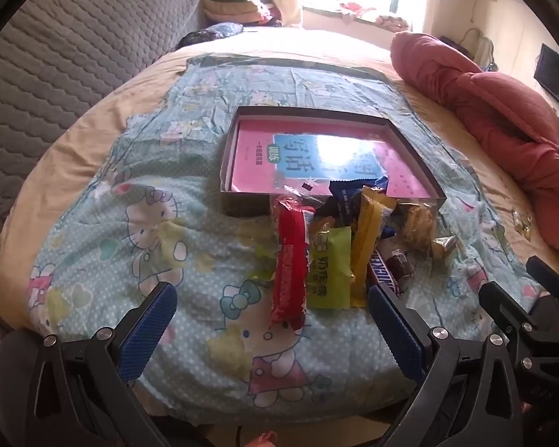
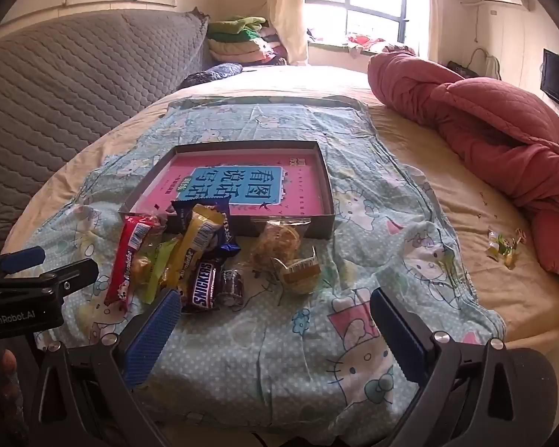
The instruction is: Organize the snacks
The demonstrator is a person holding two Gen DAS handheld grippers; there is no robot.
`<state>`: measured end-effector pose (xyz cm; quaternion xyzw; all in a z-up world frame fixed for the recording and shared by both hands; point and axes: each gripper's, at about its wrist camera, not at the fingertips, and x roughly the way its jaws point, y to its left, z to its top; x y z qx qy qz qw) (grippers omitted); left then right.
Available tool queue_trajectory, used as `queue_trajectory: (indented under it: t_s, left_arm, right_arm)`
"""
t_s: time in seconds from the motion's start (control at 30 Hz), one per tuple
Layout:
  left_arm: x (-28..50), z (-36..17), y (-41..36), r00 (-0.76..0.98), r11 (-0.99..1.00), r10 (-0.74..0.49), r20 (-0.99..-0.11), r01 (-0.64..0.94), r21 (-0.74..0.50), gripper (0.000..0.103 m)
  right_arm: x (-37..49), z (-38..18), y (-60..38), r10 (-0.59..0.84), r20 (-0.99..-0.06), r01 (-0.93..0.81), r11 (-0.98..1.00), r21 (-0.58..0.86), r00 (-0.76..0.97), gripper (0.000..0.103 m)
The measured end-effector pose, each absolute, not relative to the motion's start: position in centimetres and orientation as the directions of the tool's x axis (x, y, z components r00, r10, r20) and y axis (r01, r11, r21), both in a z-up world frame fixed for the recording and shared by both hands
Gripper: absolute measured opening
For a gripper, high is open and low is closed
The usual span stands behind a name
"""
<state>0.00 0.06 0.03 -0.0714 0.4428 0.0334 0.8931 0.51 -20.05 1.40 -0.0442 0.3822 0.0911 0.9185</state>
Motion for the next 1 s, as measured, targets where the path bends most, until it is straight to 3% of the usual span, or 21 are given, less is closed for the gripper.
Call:
queue_trajectory:
  t_s: [1.0]
  left_arm:
    - [-0.2,0.2,-0.6,0.598,0.992,-0.014,-0.802,-0.089,-0.084,0.102]
  right_arm:
    - [0.4,1.3,-19.5,0.140,-0.708,-0.229,0.973,-0.032,0.692,0.102]
